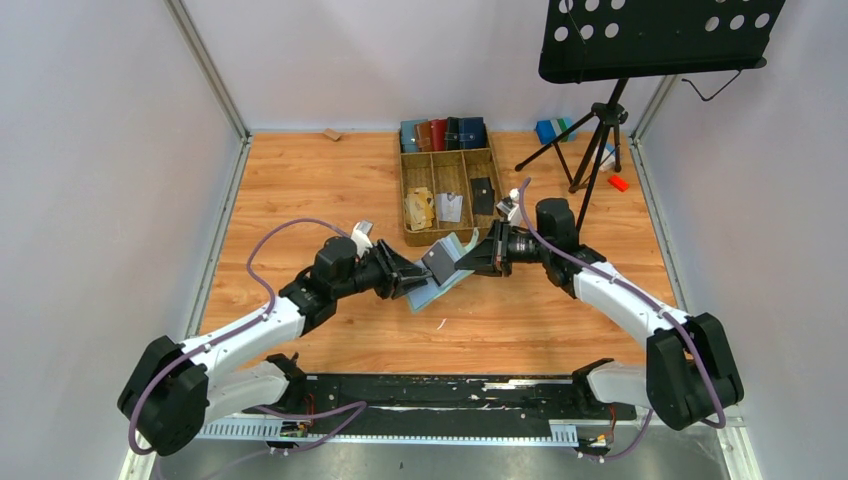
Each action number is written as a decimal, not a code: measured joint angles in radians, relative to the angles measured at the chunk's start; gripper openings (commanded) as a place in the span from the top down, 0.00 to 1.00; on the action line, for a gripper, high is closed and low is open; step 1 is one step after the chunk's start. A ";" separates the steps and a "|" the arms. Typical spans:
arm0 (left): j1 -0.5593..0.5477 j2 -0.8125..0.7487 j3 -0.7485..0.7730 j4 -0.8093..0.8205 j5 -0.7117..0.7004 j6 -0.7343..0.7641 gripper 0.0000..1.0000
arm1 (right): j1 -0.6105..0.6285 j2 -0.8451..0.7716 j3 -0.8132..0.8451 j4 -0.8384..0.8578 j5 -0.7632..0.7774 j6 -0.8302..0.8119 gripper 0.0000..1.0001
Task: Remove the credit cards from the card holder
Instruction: Remove the credit card from the card holder.
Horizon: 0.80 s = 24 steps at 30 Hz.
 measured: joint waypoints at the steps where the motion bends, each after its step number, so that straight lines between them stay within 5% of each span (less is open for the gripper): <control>1: 0.000 -0.005 -0.017 0.024 0.000 -0.014 0.59 | -0.003 0.000 -0.008 0.014 -0.002 0.010 1.00; 12: 0.002 -0.006 -0.043 0.199 0.000 -0.092 0.63 | -0.010 -0.002 -0.055 0.192 -0.032 0.136 1.00; 17: 0.003 0.023 -0.043 0.236 0.004 -0.107 0.81 | -0.015 -0.002 -0.064 0.249 -0.040 0.172 1.00; 20: 0.005 0.035 -0.043 0.240 0.005 -0.110 1.00 | -0.017 -0.002 -0.070 0.276 -0.041 0.189 1.00; 24: 0.007 0.028 -0.044 0.252 -0.009 -0.116 1.00 | -0.021 -0.003 -0.080 0.312 -0.040 0.208 1.00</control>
